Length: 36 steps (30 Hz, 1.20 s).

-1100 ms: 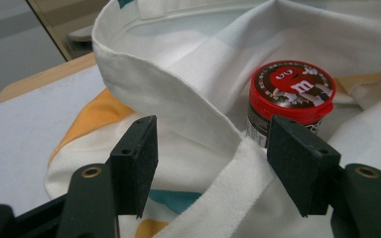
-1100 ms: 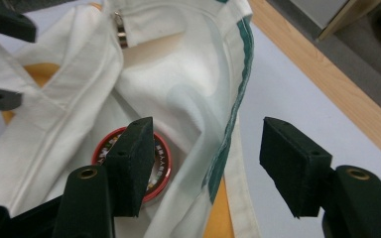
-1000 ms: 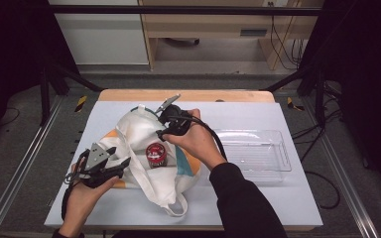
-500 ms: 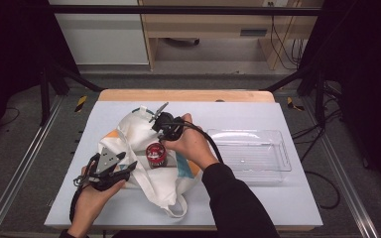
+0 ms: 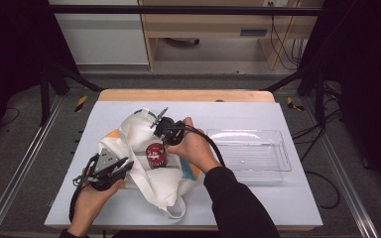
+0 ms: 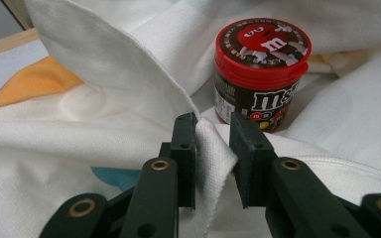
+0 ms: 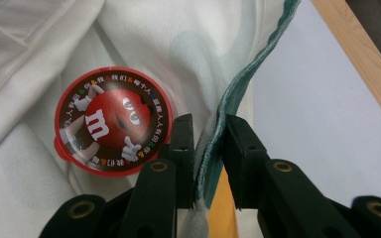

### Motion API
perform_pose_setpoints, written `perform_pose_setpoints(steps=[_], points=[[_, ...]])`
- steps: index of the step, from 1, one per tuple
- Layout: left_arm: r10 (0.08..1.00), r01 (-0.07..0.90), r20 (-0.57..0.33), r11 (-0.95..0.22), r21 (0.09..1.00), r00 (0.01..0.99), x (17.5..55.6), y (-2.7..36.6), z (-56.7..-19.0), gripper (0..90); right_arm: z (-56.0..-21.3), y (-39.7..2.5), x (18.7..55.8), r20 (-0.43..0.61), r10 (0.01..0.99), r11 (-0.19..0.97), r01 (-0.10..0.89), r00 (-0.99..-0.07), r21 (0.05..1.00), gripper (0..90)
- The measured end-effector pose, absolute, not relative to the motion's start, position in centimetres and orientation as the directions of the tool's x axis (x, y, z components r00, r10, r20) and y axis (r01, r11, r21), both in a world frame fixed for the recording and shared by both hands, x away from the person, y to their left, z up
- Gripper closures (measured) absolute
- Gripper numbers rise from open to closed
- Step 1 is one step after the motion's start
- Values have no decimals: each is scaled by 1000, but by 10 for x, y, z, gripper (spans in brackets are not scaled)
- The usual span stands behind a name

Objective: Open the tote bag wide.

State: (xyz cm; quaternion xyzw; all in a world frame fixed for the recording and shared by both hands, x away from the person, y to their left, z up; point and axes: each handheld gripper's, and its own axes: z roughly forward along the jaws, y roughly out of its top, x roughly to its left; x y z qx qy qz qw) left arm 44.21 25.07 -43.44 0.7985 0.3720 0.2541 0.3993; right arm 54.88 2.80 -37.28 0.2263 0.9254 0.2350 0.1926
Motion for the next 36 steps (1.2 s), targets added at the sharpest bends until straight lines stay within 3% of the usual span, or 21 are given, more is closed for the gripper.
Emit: perform_pose_setpoints(steps=[8,19,24,36], points=[[787,375,131,-424,824,602,431,257,-433,797,-377,19,550,-265,495,806,324,-827,496,849],[777,362,152,-445,819,611,419,267,-435,833,-367,-1,568,-294,548,760,321,-783,565,860],[778,364,144,-439,822,612,417,268,-433,835,-359,-13,574,-255,592,708,343,-765,617,860],[778,347,149,-432,832,610,409,271,-427,837,-343,-20,568,-267,597,688,311,-757,656,861]])
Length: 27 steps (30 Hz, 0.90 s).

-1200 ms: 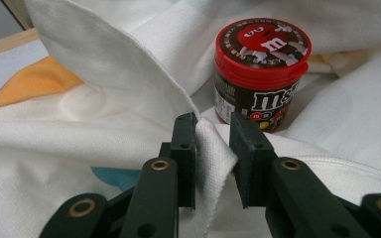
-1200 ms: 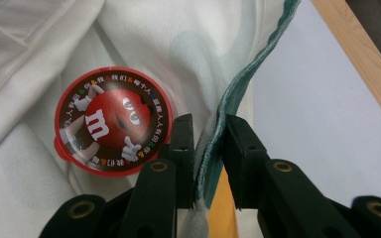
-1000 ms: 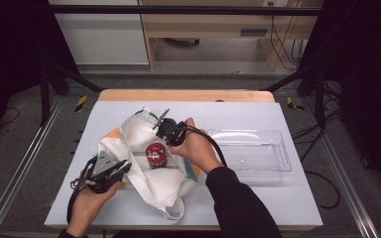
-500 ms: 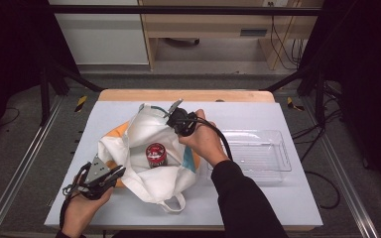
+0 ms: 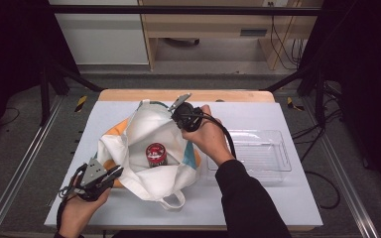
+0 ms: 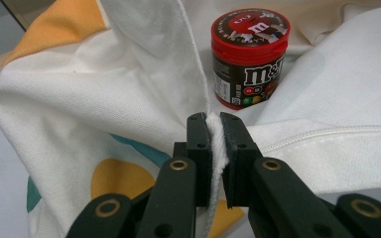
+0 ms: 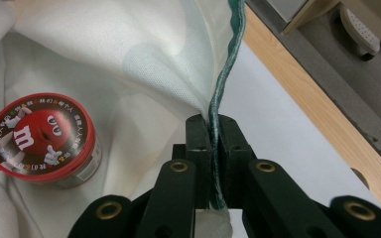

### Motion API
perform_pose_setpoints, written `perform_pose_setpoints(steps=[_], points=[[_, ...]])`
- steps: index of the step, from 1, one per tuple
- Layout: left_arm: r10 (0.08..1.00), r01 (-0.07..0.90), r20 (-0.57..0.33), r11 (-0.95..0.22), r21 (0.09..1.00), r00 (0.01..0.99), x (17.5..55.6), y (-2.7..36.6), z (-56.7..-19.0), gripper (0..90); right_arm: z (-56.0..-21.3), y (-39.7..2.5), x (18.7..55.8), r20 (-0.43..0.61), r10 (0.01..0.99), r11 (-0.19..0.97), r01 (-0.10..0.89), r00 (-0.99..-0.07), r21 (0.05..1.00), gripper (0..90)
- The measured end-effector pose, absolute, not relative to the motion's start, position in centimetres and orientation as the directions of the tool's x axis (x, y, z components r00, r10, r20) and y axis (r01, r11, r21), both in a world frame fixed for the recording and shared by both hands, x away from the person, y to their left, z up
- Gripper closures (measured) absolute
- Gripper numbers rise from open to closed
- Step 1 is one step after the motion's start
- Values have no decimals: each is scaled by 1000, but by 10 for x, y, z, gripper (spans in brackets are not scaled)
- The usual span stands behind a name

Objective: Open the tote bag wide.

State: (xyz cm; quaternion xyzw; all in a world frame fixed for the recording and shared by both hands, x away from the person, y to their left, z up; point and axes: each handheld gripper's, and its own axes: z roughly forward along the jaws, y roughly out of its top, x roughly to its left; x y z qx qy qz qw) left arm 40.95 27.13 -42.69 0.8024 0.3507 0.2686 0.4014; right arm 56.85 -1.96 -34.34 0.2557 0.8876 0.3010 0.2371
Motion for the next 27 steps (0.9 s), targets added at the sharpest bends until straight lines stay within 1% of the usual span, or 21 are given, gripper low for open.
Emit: perform_pose_setpoints(steps=[7,16,22,27], points=[[782,349,137,-417,839,607,404,279,-426,840,-335,-28,575,-272,613,675,314,-741,668,861],[774,354,161,-450,820,612,404,278,-430,841,-345,-34,587,-266,639,670,352,-722,654,861],[763,351,184,-479,805,620,402,277,-432,841,-344,-34,586,-271,634,672,343,-724,656,861],[760,362,183,-488,794,624,402,278,-436,842,-355,-36,590,-268,634,688,371,-726,624,860]])
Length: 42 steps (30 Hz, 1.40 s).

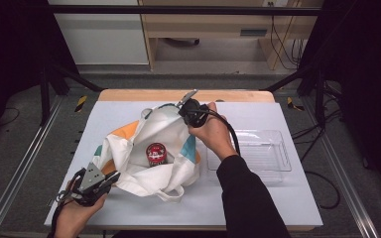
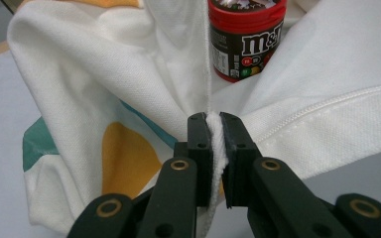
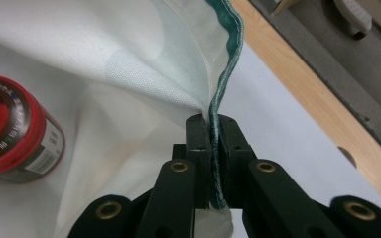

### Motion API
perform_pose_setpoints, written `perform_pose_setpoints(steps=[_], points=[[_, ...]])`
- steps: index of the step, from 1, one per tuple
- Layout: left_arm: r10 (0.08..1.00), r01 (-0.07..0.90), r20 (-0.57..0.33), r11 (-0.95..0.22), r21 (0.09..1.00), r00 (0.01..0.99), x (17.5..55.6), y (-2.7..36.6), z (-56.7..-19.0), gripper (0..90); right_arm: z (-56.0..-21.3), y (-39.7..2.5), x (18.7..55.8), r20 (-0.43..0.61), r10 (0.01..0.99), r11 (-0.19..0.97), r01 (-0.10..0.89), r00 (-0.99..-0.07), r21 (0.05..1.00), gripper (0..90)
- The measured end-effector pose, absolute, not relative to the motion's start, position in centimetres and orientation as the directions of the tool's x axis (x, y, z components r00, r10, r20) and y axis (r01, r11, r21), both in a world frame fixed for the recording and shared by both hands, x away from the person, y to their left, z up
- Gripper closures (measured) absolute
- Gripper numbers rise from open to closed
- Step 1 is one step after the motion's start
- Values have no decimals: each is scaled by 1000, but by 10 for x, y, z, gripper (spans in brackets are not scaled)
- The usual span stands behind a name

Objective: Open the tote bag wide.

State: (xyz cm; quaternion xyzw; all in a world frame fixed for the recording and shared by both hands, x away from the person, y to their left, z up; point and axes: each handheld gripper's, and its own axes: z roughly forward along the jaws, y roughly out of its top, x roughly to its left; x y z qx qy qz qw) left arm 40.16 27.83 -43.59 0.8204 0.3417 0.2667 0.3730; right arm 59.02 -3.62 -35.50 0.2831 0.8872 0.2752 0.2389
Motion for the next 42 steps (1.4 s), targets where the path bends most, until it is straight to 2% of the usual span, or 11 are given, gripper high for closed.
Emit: perform_pose_setpoints(steps=[8,13,21,27,36,42], points=[[751,379,164,-495,782,640,401,275,-440,841,-383,-40,592,-255,633,713,421,-731,560,851],[751,370,174,-496,785,637,403,276,-441,841,-387,-41,589,-247,632,705,412,-735,577,825],[751,365,179,-497,787,636,403,276,-441,841,-384,-44,588,-228,654,675,421,-721,606,600],[757,367,179,-492,790,629,403,275,-441,840,-379,-47,586,-203,654,657,414,-729,630,540],[756,360,178,-488,795,630,404,277,-440,840,-376,-37,587,-196,634,662,394,-748,638,496],[758,351,183,-483,802,627,404,275,-440,839,-382,-27,587,-206,595,702,378,-776,603,492]])
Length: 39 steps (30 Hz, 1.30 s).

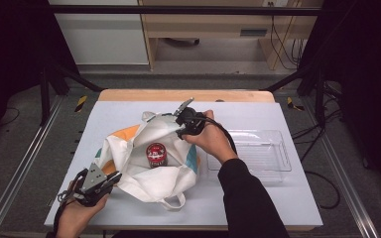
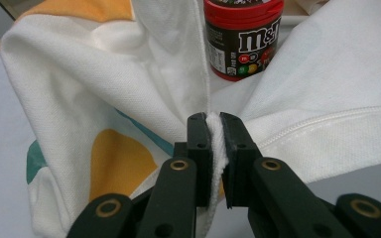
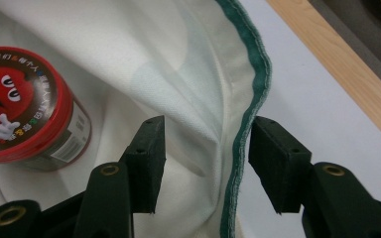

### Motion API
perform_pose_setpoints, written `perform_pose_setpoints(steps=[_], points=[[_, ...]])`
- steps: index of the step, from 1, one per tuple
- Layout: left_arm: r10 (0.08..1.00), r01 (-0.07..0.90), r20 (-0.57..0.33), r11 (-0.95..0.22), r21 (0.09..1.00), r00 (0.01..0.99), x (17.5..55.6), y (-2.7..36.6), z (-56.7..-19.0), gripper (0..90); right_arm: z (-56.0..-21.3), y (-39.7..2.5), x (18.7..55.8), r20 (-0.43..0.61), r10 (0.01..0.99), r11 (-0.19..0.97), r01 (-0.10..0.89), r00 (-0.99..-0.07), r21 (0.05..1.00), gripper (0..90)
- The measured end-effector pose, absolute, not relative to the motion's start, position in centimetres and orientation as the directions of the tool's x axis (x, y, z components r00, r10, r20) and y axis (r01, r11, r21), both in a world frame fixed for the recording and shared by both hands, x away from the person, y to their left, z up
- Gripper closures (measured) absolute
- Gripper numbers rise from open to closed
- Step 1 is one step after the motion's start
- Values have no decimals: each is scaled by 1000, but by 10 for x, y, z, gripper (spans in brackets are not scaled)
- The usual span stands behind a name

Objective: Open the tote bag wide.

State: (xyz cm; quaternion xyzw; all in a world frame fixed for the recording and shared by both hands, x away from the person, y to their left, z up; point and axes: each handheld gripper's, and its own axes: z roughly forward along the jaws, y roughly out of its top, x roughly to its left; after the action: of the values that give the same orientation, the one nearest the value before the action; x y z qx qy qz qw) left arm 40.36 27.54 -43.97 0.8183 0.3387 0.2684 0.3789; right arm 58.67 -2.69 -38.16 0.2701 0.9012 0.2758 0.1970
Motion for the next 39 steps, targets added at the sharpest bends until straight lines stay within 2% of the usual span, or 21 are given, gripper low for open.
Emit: perform_pose_setpoints(steps=[3,6,16,21,32,39], points=[[759,361,173,-481,799,628,404,276,-439,839,-385,-22,585,-210,579,721,375,-788,583,496],[762,353,175,-474,807,623,404,276,-439,839,-389,-17,583,-220,562,744,370,-798,557,538],[762,348,174,-470,811,624,403,276,-438,838,-401,-7,579,-271,512,811,355,-815,465,839],[763,350,176,-472,809,622,403,277,-438,838,-398,-9,580,-271,511,810,352,-816,470,865],[757,373,184,-499,782,627,401,278,-438,842,-383,-29,590,-316,610,745,390,-727,541,874],[760,369,184,-494,788,624,403,277,-439,840,-386,-27,593,-264,626,725,423,-734,544,847]])
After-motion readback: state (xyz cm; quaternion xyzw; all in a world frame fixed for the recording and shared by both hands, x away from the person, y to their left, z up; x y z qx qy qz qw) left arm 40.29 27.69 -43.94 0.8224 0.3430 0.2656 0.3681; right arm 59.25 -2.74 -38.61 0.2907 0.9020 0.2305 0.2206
